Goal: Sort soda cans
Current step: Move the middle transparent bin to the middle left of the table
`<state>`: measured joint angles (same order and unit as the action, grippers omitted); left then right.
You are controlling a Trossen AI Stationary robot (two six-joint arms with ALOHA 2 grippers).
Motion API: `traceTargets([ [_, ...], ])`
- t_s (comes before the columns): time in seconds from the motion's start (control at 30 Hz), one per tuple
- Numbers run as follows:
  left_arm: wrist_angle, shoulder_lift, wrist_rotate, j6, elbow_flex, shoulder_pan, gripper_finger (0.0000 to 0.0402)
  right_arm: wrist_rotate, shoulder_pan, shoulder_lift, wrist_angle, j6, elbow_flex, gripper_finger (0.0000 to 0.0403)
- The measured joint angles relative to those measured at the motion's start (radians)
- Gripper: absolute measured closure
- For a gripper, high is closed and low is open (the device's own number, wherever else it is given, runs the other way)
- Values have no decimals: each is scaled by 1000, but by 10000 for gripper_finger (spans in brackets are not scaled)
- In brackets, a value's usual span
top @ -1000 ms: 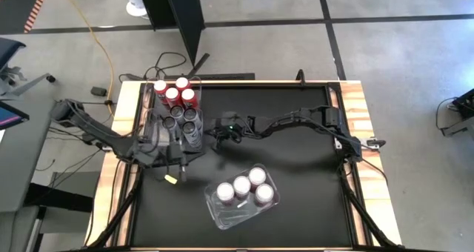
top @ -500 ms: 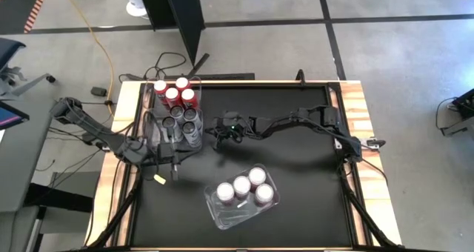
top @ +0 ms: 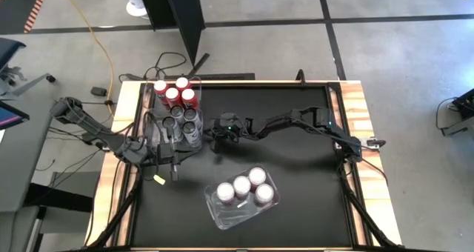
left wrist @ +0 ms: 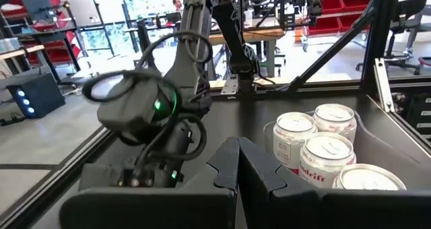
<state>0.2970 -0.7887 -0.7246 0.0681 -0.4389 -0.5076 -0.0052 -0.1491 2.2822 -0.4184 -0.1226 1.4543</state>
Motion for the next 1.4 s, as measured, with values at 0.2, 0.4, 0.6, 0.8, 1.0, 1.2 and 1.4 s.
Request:
traceTargets([
  [0.2,7,0,0,11,0,0,401,-28,-20,-2,16,-7,2,401],
  [0.4,7,0,1,14,0,0,401,-48,-27,-2,24,-1,8,401],
  [0.6,8,0,1,14,-3,0,401,-49,-32,-2,19,2,8,401],
  [0.8,6,0,2,15,-3,0,401,-49,-25,41,4,-2,7,402],
  [1.0,4,0,3,13,-4,0,401,-47,-15,100,-94,-5,17,402],
  [1.2,0,0,4,14,-4,0,402,-72,-18,139,-88,0,72,402],
  [1.4,-3,0,4,2,-4,-3,402,-78,-18,160,-32,16,136,402],
])
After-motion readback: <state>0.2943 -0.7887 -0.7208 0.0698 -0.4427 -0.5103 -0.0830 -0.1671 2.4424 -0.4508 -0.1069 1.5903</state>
